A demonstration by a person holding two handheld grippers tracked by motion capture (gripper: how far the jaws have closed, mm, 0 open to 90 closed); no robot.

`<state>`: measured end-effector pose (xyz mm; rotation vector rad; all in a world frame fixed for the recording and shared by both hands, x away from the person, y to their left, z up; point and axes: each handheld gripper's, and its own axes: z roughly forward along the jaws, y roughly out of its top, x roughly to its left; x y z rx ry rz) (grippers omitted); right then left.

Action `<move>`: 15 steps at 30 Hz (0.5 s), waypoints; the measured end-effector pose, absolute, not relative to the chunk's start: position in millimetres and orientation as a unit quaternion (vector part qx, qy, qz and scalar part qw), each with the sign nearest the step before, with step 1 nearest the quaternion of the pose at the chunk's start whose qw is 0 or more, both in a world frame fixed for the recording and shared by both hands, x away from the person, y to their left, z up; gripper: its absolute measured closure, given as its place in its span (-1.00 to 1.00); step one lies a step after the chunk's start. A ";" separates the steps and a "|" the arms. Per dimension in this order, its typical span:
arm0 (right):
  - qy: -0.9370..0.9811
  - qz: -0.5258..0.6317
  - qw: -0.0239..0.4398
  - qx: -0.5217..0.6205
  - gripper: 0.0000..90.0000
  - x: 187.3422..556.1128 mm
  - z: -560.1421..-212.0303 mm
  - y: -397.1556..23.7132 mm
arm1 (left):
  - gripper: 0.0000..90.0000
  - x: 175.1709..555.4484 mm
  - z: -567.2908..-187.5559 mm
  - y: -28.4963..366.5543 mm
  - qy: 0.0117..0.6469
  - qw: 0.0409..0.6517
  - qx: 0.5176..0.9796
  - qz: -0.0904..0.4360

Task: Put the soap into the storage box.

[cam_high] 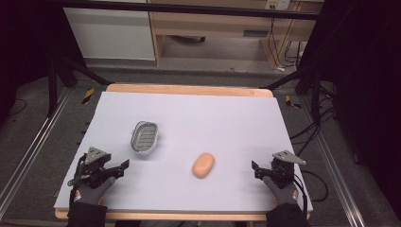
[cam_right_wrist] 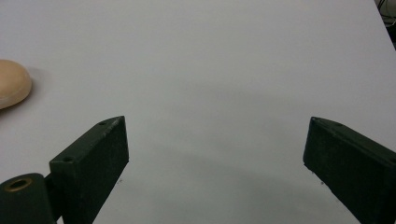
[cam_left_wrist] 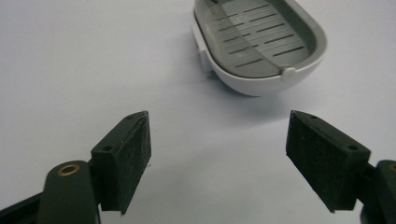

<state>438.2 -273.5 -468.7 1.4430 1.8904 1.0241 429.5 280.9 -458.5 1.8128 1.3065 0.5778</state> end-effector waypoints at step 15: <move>0.700 0.377 0.285 0.536 -0.83 431.8 -470.1 -272.4 | -0.52 427.4 -451.3 242.3 0.472 0.415 0.751 0.205</move>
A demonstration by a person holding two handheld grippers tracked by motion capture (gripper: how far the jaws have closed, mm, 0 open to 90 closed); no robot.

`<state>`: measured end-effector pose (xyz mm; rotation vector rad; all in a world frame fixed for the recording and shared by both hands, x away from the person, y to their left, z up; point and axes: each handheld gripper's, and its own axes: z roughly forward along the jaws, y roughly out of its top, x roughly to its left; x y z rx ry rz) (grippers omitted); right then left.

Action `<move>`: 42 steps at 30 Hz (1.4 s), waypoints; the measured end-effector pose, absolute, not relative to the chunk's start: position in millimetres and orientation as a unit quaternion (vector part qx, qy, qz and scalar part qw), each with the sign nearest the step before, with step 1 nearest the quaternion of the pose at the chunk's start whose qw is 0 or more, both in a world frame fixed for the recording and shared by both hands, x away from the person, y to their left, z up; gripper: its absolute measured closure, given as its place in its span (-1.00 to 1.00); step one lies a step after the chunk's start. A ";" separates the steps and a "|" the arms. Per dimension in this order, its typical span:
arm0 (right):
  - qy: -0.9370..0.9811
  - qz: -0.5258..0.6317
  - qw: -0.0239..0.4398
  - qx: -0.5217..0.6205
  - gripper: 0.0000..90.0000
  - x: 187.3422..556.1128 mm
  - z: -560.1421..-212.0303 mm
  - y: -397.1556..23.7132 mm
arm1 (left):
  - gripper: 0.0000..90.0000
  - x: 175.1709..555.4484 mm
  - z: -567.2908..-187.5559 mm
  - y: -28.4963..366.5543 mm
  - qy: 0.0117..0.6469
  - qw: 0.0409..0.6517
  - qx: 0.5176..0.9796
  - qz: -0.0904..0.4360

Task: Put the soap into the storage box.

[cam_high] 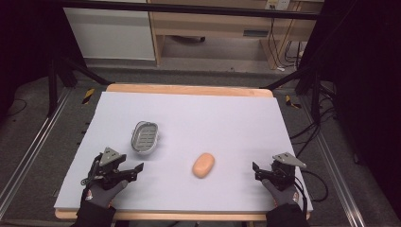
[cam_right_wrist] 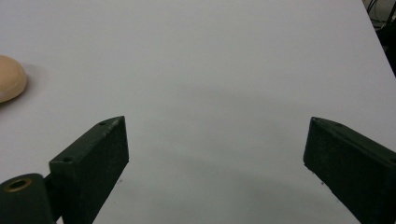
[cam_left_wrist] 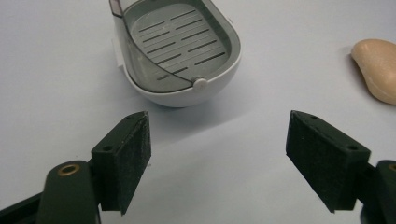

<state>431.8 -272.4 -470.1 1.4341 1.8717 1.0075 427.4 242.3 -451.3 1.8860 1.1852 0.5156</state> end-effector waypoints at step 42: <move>0.709 0.378 0.275 0.528 -0.84 429.9 -473.3 -264.1 | -0.51 442.1 -430.7 163.6 0.413 0.430 0.779 0.194</move>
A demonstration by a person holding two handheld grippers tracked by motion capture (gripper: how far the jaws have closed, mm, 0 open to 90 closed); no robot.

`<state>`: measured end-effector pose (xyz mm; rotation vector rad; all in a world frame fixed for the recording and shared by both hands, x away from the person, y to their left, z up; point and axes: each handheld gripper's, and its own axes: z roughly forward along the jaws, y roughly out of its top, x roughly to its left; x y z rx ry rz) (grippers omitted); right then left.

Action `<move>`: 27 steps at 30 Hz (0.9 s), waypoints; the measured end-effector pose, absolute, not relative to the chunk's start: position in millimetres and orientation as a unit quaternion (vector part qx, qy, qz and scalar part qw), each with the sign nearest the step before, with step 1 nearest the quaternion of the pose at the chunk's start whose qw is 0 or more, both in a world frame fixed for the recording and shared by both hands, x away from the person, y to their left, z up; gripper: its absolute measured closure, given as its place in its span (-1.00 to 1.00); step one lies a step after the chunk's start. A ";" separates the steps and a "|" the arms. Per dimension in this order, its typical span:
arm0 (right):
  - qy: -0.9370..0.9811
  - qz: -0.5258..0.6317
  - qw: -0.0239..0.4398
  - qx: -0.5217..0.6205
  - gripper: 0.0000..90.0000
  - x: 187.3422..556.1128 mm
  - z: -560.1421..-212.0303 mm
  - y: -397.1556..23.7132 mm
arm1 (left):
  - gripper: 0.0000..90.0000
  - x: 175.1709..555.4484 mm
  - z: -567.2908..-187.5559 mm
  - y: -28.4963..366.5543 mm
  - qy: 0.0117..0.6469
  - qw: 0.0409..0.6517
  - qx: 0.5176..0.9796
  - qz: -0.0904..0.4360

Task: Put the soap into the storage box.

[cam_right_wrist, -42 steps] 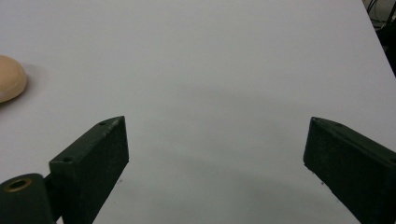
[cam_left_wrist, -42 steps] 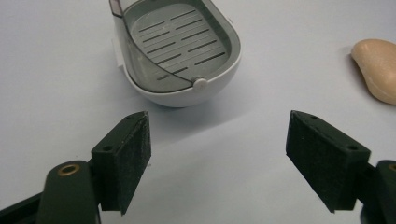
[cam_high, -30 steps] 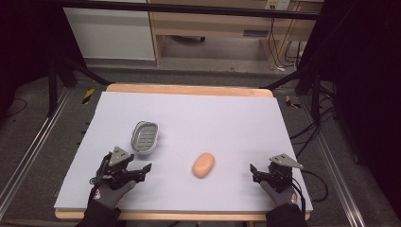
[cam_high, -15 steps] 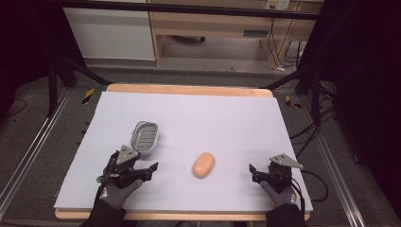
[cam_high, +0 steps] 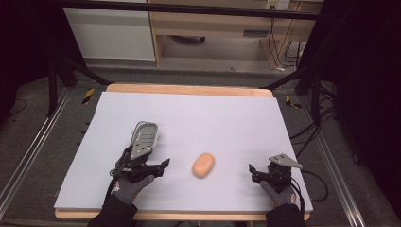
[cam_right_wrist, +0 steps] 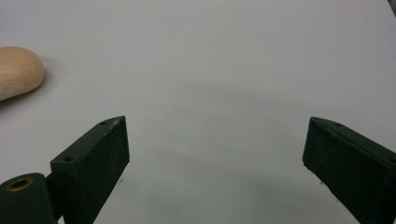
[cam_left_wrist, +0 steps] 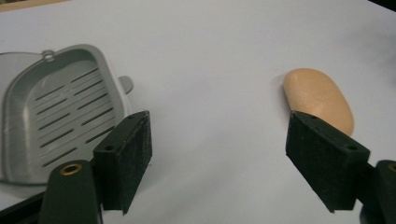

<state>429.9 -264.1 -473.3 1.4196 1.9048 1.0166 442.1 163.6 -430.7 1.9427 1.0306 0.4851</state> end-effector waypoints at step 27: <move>0.710 0.373 0.276 0.530 -0.85 430.4 -471.9 -262.7 | -0.50 455.4 -421.6 104.9 0.375 0.438 0.799 0.171</move>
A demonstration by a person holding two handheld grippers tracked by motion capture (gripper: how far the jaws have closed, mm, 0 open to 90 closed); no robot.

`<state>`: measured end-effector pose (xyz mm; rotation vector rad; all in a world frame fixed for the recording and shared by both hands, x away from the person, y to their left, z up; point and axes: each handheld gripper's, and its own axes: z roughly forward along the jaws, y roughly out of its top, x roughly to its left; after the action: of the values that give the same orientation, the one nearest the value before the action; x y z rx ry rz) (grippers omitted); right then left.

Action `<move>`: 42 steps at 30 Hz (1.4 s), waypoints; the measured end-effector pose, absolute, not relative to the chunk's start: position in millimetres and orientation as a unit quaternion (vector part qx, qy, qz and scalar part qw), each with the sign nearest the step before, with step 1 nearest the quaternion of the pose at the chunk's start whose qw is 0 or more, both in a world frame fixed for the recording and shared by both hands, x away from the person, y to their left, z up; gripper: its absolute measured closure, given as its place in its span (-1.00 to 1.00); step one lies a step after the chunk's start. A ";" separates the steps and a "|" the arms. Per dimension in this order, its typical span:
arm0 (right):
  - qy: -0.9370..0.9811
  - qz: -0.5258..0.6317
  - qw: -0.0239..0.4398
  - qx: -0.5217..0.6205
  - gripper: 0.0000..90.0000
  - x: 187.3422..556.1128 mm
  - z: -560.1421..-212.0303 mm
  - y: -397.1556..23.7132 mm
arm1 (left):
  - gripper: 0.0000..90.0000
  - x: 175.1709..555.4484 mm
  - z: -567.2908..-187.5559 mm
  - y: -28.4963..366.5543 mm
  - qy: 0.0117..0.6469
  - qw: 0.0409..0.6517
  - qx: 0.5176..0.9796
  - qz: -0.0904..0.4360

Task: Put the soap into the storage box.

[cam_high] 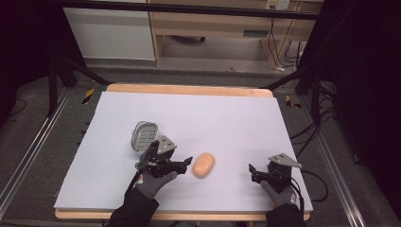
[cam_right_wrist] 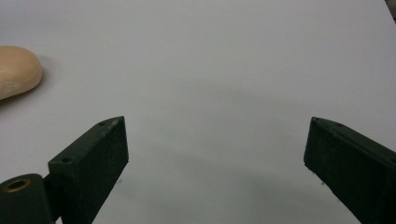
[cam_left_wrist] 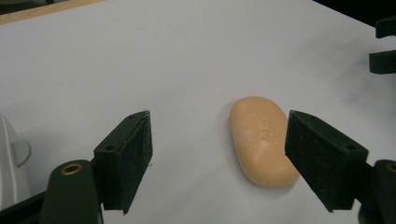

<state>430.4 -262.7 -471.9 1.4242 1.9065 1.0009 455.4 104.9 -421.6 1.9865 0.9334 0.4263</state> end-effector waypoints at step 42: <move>0.711 0.372 0.274 0.529 -0.86 430.6 -471.6 -262.5 | -0.55 467.4 -446.4 46.5 0.353 0.398 0.834 0.144</move>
<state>430.6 -262.5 -471.6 1.4239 1.9134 1.0004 467.4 46.5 -446.4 2.1119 0.8939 0.3651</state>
